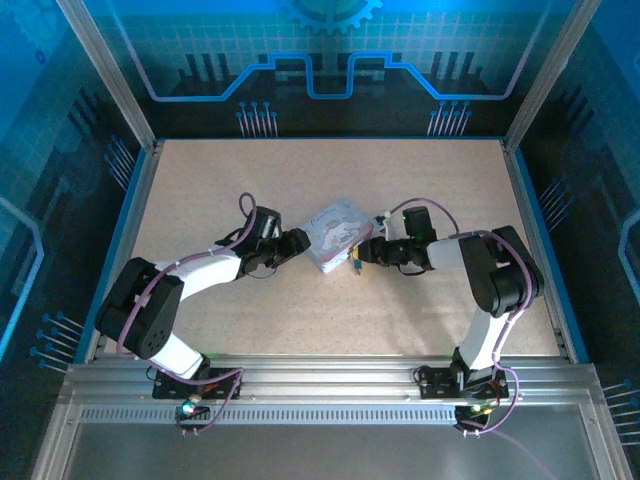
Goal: Unlock a padlock with a key
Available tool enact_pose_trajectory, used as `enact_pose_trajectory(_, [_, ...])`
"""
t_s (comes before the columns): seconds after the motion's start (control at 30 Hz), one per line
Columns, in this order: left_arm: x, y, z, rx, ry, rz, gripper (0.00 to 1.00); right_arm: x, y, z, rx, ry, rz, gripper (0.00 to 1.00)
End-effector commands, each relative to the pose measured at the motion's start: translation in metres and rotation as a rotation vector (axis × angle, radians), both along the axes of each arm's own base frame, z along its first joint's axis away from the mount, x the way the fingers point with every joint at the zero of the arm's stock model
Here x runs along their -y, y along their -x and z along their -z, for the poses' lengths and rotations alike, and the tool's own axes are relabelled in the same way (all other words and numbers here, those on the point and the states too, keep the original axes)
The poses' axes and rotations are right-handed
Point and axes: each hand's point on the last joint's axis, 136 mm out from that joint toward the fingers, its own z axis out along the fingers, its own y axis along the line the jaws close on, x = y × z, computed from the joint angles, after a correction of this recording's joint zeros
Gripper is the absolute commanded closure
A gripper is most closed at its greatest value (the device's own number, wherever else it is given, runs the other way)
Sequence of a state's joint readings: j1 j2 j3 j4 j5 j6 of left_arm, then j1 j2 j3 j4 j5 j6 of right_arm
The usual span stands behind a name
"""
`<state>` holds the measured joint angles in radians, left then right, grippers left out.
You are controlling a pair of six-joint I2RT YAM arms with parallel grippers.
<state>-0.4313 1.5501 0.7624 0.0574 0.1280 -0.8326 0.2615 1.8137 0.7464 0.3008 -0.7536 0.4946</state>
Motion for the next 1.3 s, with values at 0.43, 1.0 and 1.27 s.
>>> enact_pose_trajectory(0.43, [-0.0053,0.0139,0.0112,-0.048,-0.028,-0.003,0.35,-0.0106,0.0016,0.0062,-0.021,-0.005,-0.035,0.76])
enact_pose_trajectory(1.0, [-0.0045,0.0165,0.0136,-0.051,-0.031,-0.004,0.34,-0.0111,-0.0035,0.0025,-0.032,-0.017,-0.006,0.91])
enact_pose_trajectory(1.27, [-0.0038,0.0171,0.0132,-0.050,-0.030,-0.004,0.34,-0.0100,-0.0046,0.0028,-0.037,-0.022,0.014,0.95])
